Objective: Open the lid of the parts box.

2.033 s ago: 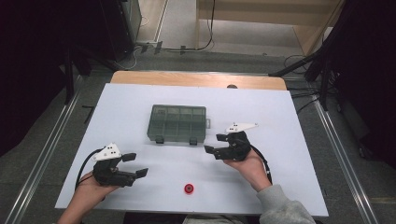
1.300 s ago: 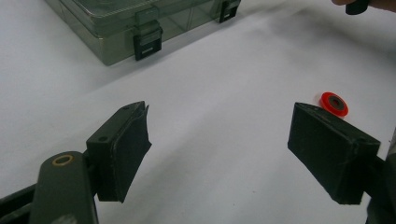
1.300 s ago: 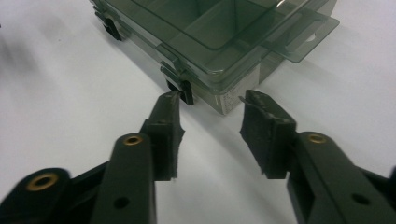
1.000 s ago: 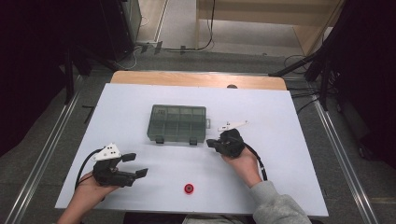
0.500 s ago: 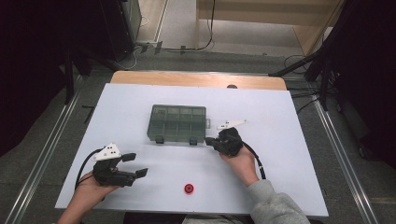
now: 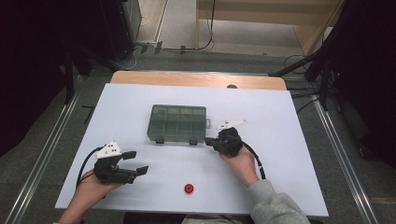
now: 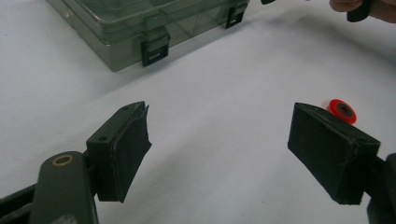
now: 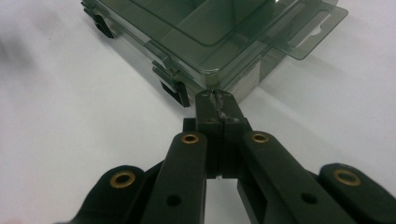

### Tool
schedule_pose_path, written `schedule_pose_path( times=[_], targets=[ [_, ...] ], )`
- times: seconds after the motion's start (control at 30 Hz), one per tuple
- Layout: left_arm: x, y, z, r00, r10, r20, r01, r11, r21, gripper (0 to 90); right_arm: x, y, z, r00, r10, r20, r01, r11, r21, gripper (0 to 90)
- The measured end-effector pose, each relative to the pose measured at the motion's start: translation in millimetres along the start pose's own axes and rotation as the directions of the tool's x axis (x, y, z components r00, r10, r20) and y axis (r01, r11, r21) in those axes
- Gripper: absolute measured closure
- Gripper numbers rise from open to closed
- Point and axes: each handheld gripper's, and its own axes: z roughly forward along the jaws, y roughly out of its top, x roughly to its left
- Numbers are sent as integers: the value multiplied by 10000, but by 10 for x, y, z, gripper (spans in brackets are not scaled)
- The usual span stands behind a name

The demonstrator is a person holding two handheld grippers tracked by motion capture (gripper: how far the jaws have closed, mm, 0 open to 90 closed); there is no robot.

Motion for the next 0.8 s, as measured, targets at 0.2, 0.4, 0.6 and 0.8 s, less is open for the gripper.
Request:
schedule_pose_path(
  times=[0.2,0.4,0.6,0.8],
  targets=[
    [64,64,45,9997,-236,118,238,9997,-96,203,1,6,-9,10000,50,-28,-50,10000,-59,900],
    [84,120,86,9996,-222,199,225,9996,-171,203,-5,18,-25,10000,0,-59,-1,9999,-160,900],
    [134,184,139,9998,-178,74,179,9997,-160,204,9,44,-38,9999,-20,-146,17,9998,-222,900],
    [179,254,203,10000,-97,6,97,9998,-164,204,-2,78,-34,9997,11,-234,-16,9997,-227,900]
  ],
)
